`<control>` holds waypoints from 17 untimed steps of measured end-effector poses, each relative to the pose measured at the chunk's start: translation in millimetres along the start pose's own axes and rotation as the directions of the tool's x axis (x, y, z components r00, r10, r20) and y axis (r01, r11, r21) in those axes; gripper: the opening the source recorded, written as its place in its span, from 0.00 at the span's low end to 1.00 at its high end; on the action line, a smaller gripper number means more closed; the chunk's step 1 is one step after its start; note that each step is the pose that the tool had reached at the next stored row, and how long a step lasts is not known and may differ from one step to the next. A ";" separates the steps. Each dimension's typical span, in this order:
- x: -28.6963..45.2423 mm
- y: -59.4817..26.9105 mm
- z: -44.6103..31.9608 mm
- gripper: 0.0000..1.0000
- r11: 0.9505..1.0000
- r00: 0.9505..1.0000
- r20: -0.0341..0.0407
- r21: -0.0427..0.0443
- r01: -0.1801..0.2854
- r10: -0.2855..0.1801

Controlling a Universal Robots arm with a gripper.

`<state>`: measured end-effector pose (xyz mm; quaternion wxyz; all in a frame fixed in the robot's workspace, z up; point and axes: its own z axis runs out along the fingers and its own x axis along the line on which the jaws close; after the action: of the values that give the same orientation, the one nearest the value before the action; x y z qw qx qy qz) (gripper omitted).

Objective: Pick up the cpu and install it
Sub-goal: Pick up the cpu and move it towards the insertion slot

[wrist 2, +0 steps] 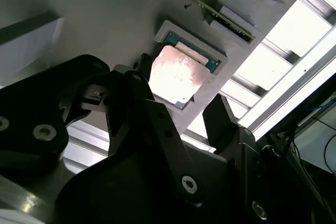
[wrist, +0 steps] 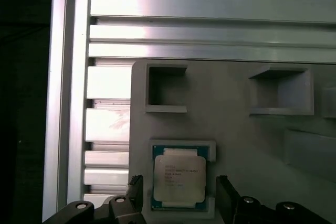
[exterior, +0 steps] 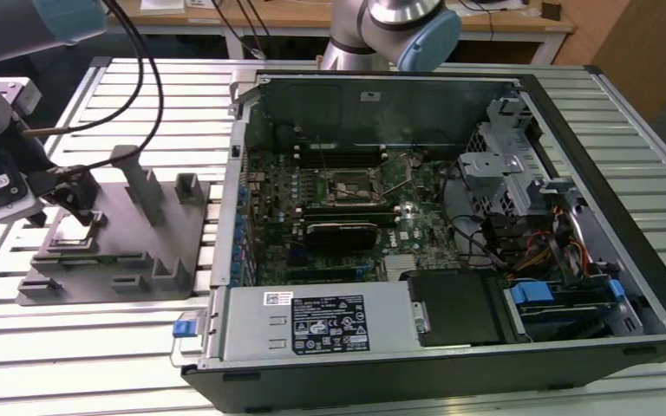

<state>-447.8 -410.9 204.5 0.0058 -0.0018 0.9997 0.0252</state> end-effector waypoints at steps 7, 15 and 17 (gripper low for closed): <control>0.1 0.3 7.8 0.66 1.000 1.000 0.001 0.000 -0.017 0.017; -0.1 0.1 14.2 0.66 0.999 0.999 0.000 0.000 -0.034 0.034; -0.5 0.2 15.1 0.66 0.999 0.999 0.000 0.000 -0.036 0.036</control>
<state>-447.1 -410.0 189.4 0.0054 0.0164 0.9995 0.0250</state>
